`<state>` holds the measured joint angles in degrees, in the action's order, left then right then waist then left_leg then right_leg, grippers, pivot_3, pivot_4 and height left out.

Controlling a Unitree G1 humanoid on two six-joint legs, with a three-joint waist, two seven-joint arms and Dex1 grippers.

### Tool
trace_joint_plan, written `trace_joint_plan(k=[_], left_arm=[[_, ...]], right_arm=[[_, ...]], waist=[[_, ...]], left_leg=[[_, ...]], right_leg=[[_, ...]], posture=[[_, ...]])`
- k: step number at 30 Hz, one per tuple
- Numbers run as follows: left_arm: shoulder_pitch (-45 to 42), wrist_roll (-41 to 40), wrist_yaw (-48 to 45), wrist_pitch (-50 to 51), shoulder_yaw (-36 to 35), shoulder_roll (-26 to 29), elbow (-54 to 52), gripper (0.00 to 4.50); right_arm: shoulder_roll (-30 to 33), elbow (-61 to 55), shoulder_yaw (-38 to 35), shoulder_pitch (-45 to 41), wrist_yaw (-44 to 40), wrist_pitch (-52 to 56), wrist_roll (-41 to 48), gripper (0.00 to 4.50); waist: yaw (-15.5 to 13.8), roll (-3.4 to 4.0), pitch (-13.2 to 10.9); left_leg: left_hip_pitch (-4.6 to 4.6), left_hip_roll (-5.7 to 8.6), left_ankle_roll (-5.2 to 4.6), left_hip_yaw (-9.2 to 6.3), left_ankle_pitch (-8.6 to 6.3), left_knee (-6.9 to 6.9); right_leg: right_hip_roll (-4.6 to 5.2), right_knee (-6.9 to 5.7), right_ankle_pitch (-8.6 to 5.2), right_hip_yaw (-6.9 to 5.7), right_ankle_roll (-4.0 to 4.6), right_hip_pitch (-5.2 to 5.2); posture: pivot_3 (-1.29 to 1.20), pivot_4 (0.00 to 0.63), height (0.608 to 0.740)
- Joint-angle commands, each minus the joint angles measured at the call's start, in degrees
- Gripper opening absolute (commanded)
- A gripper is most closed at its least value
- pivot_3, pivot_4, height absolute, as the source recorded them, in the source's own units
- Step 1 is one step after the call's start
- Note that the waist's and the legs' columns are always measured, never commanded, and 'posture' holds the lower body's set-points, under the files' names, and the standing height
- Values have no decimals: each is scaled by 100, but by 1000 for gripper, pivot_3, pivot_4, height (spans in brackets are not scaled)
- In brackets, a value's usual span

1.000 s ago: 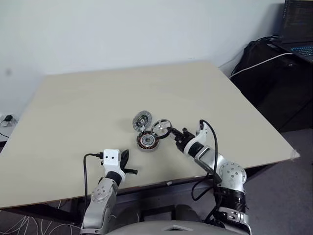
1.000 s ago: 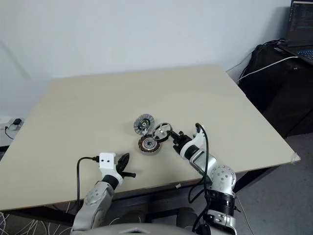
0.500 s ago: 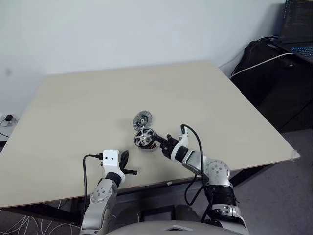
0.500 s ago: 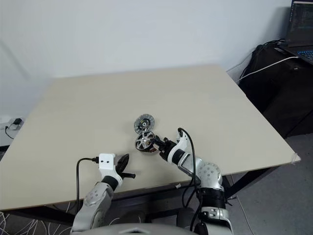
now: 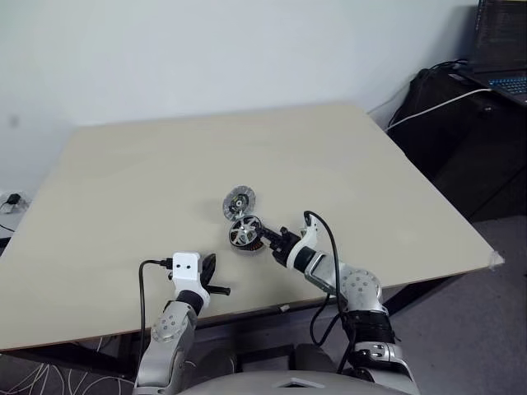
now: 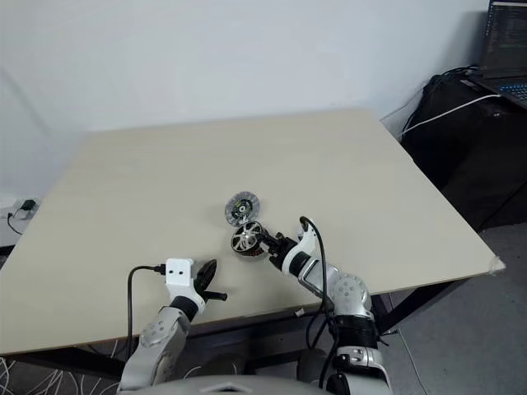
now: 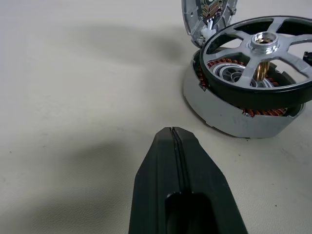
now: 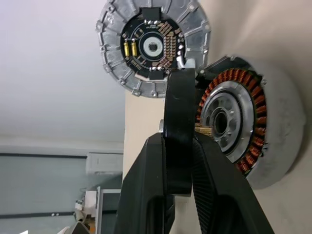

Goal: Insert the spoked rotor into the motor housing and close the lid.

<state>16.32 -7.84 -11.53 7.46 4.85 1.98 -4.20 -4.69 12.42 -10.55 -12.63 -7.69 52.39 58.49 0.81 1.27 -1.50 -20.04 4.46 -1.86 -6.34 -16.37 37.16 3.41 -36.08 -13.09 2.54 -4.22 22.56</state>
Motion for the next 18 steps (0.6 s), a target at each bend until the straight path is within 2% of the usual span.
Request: trace_joint_plan(k=[1, 11, 12, 14, 18], left_arm=[[-76, -24, -39, -21, -15, 41, -254, 0], [-77, -13, -25, -31, -15, 58, -256, 0], [-75, -13, -25, -35, -16, 58, -254, 0], [-79, -14, -28, -33, -14, 58, -250, 0], [-88, -14, -37, -32, -4, 58, -239, 0]], right_arm=[[-394, 68, 40, -229, -166, -180, -60, 392], [-445, 318, 8, -441, -286, -303, -288, 392], [-449, 328, -2, -441, -274, -297, -314, 1112], [-447, 346, -33, -435, -236, -276, -355, 1588], [-442, 323, -66, -402, -201, -233, -401, 2914]], waist=[[0, 0, 0], [6, 0, 0], [6, 0, 0], [5, 0, 1], [-1, 0, 1]], left_leg=[[0, 0, 0, 0, 0, 0], [1, 0, 1, 0, 0, 0], [1, 0, 1, 0, 0, 0], [1, 0, 1, 0, 0, 0], [0, 1, 1, 0, 0, 0]], right_leg=[[0, 0, 0, 0, 0, 0], [-1, -1, 1, 0, 1, 1], [-1, -2, 1, 0, 1, 1], [0, -2, 1, 0, 1, 1], [1, -2, 1, 1, 1, 1]], posture=[[0, 0, 740], [0, 0, 740], [0, 0, 740], [0, 0, 740], [0, 0, 740]])
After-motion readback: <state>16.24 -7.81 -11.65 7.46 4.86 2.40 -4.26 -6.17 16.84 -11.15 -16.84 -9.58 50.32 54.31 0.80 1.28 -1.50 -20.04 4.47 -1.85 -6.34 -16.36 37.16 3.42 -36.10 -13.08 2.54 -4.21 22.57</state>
